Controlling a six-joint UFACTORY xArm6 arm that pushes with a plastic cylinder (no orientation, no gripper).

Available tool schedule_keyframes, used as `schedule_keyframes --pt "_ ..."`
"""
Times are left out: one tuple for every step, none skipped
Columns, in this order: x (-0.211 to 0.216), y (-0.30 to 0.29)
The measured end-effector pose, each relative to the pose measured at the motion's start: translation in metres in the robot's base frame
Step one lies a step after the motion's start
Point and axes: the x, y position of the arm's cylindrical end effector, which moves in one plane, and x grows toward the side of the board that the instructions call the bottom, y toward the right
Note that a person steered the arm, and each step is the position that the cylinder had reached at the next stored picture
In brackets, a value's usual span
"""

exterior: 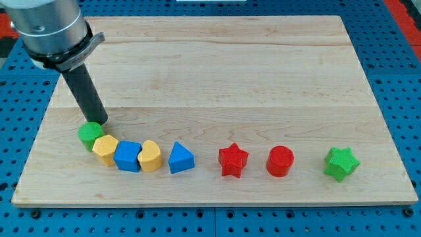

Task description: Keep green circle on left side of yellow hexagon

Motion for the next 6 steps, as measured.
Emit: schedule_keyframes --pt "0.014 0.000" --pt "0.027 0.000" --pt "0.027 -0.013" --pt "0.029 -0.019" --pt "0.027 -0.008" --pt "0.021 -0.061"
